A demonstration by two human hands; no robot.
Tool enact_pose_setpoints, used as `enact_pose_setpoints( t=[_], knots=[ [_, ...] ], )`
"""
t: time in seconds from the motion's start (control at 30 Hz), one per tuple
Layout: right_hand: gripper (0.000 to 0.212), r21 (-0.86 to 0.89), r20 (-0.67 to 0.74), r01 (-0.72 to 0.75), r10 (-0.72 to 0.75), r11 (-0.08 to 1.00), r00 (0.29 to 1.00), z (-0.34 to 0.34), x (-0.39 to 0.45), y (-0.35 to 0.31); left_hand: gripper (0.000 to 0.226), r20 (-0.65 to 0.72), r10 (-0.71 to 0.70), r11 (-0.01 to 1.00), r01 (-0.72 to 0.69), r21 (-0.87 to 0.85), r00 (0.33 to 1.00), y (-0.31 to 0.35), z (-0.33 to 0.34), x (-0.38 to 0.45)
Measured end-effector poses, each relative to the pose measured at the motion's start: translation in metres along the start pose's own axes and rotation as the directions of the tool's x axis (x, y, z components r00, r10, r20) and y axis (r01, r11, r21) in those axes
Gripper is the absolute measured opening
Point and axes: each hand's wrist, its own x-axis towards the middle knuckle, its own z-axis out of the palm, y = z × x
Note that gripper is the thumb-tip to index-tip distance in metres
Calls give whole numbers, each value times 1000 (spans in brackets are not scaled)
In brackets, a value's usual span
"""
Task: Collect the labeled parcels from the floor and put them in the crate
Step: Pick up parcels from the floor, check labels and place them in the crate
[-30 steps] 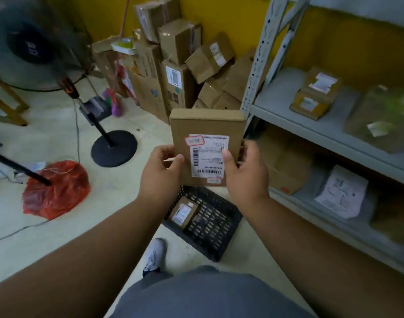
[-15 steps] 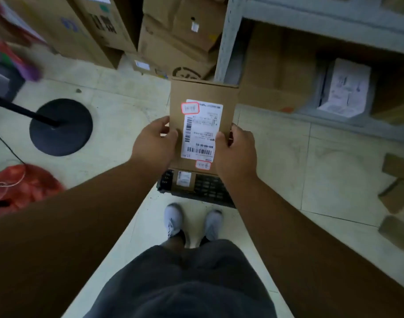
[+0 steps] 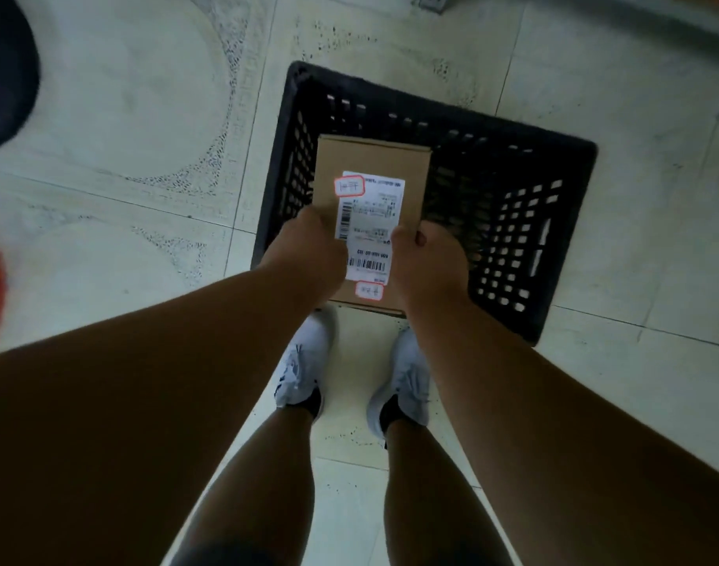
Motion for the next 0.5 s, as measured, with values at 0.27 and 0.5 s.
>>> enact_pose_setpoints(
  t=[0.27,0.5],
  knots=[
    [25,169,59,-119,110,978,992,77,67,40,18,30,-57,998,57,3,998,-43,49,94],
    [31,46,77,23,-26,999,997,98,85,52,47,39,-100,995,99,23,994,-48,63,115]
  ],
)
